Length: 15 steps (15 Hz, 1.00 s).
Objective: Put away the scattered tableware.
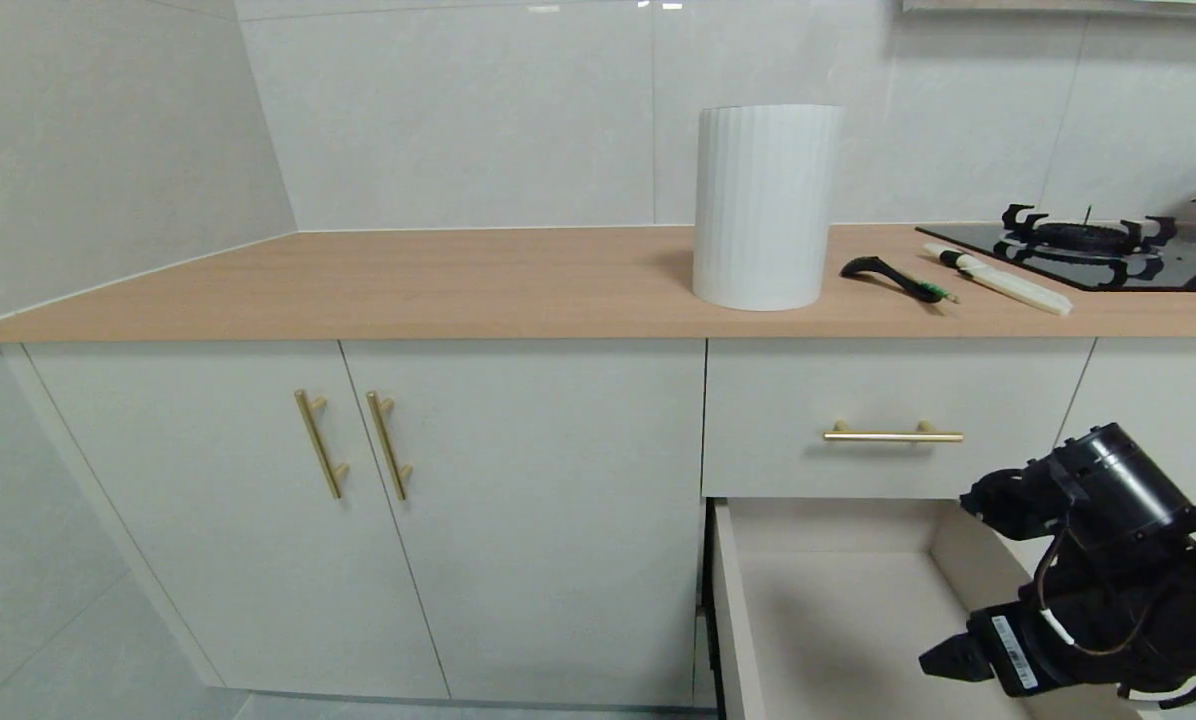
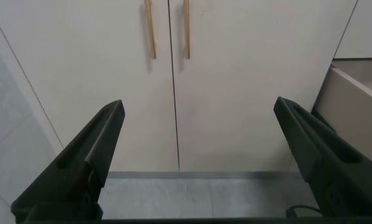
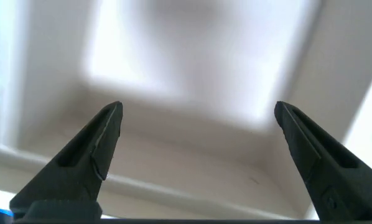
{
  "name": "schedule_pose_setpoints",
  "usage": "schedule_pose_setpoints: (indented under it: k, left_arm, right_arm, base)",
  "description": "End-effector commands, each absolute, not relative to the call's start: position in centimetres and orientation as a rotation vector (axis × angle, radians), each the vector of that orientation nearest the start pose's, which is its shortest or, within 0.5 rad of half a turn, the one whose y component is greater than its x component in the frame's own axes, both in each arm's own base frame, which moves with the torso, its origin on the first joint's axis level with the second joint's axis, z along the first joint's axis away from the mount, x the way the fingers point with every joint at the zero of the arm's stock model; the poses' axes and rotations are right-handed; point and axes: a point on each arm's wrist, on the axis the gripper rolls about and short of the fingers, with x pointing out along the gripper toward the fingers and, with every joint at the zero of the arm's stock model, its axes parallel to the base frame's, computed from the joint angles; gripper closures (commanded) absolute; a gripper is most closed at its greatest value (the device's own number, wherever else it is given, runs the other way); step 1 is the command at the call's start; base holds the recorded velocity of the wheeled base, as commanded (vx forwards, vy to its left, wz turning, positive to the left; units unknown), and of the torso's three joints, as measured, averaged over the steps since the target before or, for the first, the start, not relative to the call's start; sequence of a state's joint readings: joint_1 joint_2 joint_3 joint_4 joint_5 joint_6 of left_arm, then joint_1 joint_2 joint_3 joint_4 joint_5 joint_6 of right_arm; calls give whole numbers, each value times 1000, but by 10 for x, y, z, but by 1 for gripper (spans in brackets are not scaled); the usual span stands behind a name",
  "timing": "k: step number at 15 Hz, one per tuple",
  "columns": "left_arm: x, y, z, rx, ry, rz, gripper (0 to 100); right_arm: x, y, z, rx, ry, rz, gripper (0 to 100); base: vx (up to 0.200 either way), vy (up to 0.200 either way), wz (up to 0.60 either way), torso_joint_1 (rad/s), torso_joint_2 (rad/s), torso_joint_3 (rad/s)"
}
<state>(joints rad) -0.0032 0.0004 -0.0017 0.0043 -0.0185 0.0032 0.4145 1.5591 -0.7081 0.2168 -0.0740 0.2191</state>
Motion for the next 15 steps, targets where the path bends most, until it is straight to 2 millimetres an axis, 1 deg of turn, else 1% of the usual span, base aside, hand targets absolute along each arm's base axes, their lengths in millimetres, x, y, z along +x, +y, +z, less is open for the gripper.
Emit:
schedule_pose_setpoints:
  k: [1, 3, 5, 11, 15]
  left_arm:
    - [-23, 0, 75, 3, 3, -21, 0]
    - [-23, 0, 75, 3, 3, -21, 0]
    - [-23, 0, 75, 3, 3, -21, 0]
    - [-23, 0, 75, 3, 3, -21, 0]
    - [-23, 0, 75, 3, 3, -21, 0]
  right_arm:
    - [204, 82, 141, -11, 1009, 198, 0]
    - [207, 77, 148, 25, 934, 193, 0]
    - [208, 74, 150, 34, 917, 185, 0]
    - [209, 74, 150, 32, 890, 184, 0]
    - [208, 74, 149, 30, 891, 183, 0]
  base:
    - [0, 0, 0, 0, 0, 0]
    - [0, 0, 0, 0, 0, 0]
    - [0, 0, 0, 0, 0, 0]
    - [0, 0, 0, 0, 0, 0]
    - [0, 0, 0, 56, -227, -238]
